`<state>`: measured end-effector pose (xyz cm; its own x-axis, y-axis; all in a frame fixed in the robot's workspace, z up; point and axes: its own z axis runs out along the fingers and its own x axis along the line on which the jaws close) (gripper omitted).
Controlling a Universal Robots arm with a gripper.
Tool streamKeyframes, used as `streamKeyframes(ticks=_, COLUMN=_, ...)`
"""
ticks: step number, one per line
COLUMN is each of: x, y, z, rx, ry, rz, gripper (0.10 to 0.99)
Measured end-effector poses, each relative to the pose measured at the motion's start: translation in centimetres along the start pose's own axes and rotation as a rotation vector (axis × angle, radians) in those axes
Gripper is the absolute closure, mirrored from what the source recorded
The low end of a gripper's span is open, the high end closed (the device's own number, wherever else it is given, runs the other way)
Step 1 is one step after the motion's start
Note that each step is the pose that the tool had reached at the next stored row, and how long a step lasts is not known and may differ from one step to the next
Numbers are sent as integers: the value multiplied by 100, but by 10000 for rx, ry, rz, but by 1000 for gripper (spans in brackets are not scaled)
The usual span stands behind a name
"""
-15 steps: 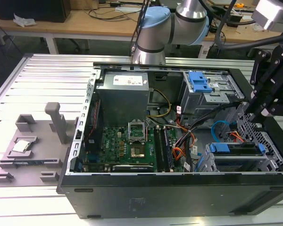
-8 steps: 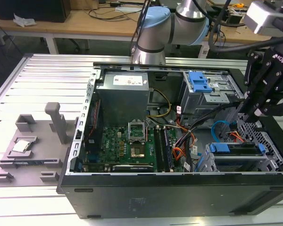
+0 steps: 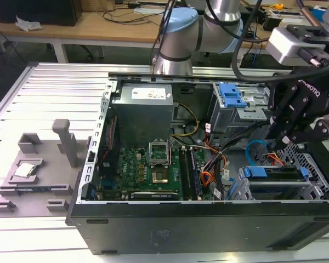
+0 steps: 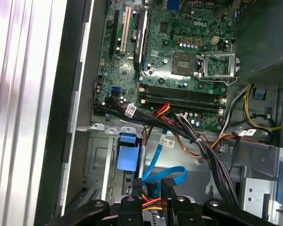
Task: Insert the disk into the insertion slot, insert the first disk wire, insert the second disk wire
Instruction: 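Insert the second disk wire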
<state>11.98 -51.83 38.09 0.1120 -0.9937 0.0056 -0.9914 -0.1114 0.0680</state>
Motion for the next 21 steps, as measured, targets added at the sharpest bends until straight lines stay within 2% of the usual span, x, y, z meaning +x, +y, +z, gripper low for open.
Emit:
streamKeyframes(ticks=4, x=-24, y=-6, z=62, rx=0, ry=29, rz=-251, gripper=784)
streamKeyframes(ticks=6, x=-25, y=-7, z=94, rx=-3, ry=71, rz=-407, gripper=784)
streamKeyframes(ticks=8, x=-25, y=-8, z=97, rx=-13, ry=149, rz=-447, gripper=784)
streamKeyframes(ticks=11, x=-24, y=-8, z=98, rx=-14, ry=164, rz=-450, gripper=784)
streamKeyframes(ticks=12, x=-24, y=-8, z=97, rx=-16, ry=174, rz=-451, gripper=796)
streamKeyframes(ticks=14, x=-25, y=-8, z=98, rx=-17, ry=185, rz=-453, gripper=922)
streamKeyframes(ticks=17, x=-24, y=-8, z=98, rx=-21, ry=211, rz=-456, gripper=925)
streamKeyframes(ticks=19, x=0, y=-4, z=99, rx=-22, ry=216, rz=-455, gripper=925)
streamKeyframes(ticks=21, x=73, y=4, z=104, rx=-24, ry=235, rz=-452, gripper=925)
